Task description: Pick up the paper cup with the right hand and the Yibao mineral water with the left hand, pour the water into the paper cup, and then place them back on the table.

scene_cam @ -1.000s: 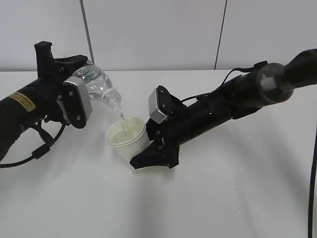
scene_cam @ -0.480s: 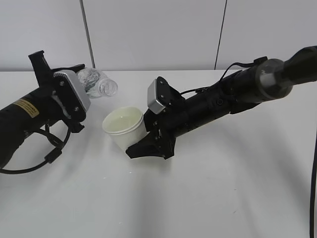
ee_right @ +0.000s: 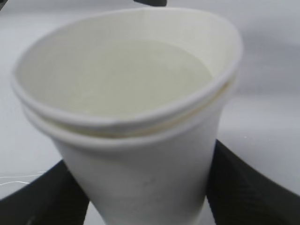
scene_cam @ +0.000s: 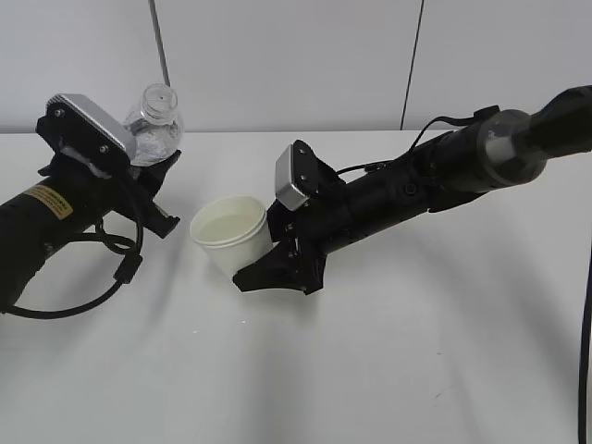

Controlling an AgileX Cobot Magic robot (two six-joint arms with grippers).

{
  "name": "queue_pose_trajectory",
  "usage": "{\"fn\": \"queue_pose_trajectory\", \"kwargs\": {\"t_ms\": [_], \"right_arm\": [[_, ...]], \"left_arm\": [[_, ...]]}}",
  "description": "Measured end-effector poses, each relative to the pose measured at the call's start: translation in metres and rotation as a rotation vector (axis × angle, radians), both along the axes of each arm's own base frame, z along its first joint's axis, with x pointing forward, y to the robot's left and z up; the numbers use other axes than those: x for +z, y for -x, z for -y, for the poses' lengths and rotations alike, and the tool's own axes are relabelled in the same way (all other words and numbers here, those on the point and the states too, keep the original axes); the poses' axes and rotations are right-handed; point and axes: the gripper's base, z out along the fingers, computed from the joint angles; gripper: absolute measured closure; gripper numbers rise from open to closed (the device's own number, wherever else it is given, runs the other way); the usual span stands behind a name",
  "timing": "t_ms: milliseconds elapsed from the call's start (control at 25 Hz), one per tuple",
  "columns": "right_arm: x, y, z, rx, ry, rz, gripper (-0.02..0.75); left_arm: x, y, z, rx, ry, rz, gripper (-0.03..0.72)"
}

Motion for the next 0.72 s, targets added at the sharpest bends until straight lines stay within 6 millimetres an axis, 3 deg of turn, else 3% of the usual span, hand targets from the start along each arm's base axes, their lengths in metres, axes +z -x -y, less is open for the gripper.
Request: {"fn": "queue_pose_trajectory", "kwargs": {"t_ms": [400, 720], "right_arm": [[0.002, 0.001, 0.008, -0.005, -0.051, -0.075, 0.201], [-0.015, -0.001, 0.051, -0.171, -0.123, -0.145, 0.201]], "left_arm": [[-0.001, 0.001, 0.002, -0.019, 0.169, -0.096, 0.368], [-0.002, 0.001, 0.002, -0.016, 0.173, -0.114, 0.368]]}}
